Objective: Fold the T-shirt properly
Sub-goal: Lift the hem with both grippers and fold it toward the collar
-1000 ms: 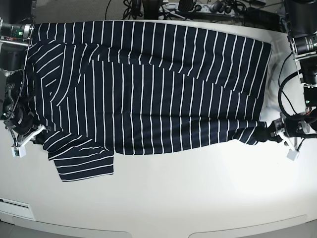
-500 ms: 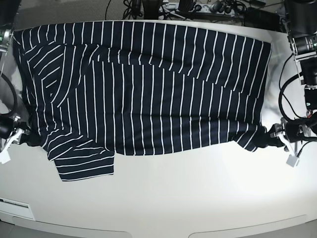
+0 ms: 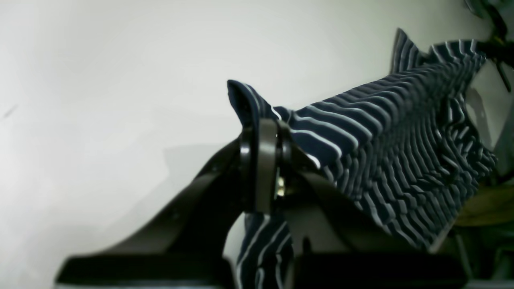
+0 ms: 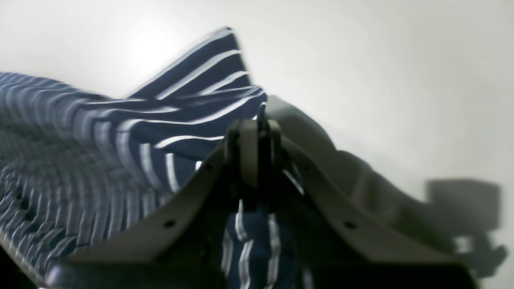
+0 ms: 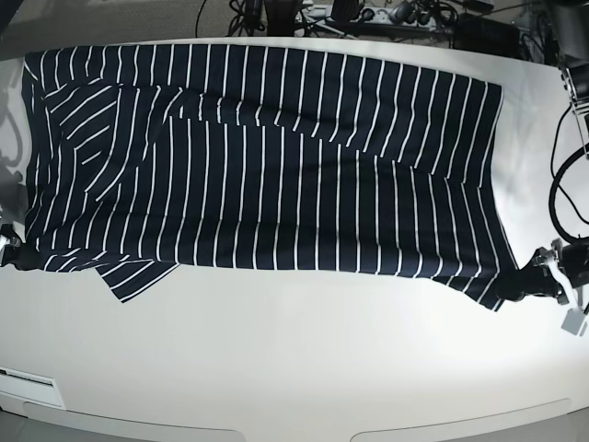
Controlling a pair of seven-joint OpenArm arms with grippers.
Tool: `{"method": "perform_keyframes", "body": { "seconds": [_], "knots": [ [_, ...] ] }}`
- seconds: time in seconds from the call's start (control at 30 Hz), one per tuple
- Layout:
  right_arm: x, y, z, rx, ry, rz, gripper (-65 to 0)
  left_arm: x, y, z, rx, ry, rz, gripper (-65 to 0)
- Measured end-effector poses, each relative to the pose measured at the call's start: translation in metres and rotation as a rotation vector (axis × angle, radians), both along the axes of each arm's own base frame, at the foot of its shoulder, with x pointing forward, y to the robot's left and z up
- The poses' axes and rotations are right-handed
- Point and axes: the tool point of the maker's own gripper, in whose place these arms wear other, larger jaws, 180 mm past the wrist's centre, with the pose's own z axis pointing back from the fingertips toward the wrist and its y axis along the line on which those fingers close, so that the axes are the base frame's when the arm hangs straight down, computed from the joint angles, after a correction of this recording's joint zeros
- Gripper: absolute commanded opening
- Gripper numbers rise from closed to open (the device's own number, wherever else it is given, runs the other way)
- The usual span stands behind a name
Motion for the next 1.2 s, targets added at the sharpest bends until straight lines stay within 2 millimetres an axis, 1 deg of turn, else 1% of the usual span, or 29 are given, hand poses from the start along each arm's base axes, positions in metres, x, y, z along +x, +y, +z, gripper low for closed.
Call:
{"method": "perform_keyframes", "body": {
  "seconds": [0.1, 0.17, 0.27, 0.33, 0.43, 0.53, 0.6, 0.7, 0.87, 1.1, 1.2],
  "knots": [
    [-0.009, 0.008, 0.002, -0.005, 0.048, 0.061, -65.0, -0.008, 0.004, 0.016, 0.003, -0.015, -0.034, -65.0],
    [-0.015, 0.008, 0.003, -0.002, 0.072, 0.079, -65.0, -0.014, 0.012, 0.016, 0.043, 0.003, -0.036, -65.0],
    [-0.023, 0.008, 0.002, -0.003, 0.112, 0.102, -65.0, -0.02, 0.017, 0.01, 0.059, 0.022, -0.034, -65.0],
    [-0.03, 0.005, 0.002, -0.015, 0.143, 0.117, -65.0, -0.028, 0.02, 0.0, 0.067, 0.053, -0.031, -65.0],
    [-0.036, -0.005, 0.005, -0.039, 0.157, 0.11, -65.0, -0.047, 0.025, -0.024, 0.081, 0.13, -0.03, -65.0],
    [-0.042, -0.01, 0.005, -0.042, 0.171, 0.106, -65.0, -0.062, 0.023, -0.044, 0.073, 0.187, -0.034, -65.0],
    [-0.051, -0.008, 0.0, -0.024, 0.2, 0.12, -65.0, -0.07, 0.022, -0.055, 0.071, 0.218, -0.037, -65.0],
    [-0.065, -0.009, -0.012, -0.022, 0.246, 0.122, -65.0, -0.082, 0.024, -0.065, 0.085, 0.262, -0.047, -65.0],
    [-0.072, -0.013, -0.013, -0.03, 0.261, 0.121, -65.0, -0.088, 0.031, -0.066, 0.102, 0.28, -0.041, -65.0],
    [-0.073, -0.013, -0.015, -0.031, 0.267, 0.12, -65.0, -0.087, 0.029, -0.066, 0.095, 0.275, -0.042, -65.0],
    [-0.077, -0.013, -0.018, -0.029, 0.279, 0.121, -65.0, -0.087, 0.029, -0.067, 0.093, 0.283, -0.037, -65.0]
  ]
}}
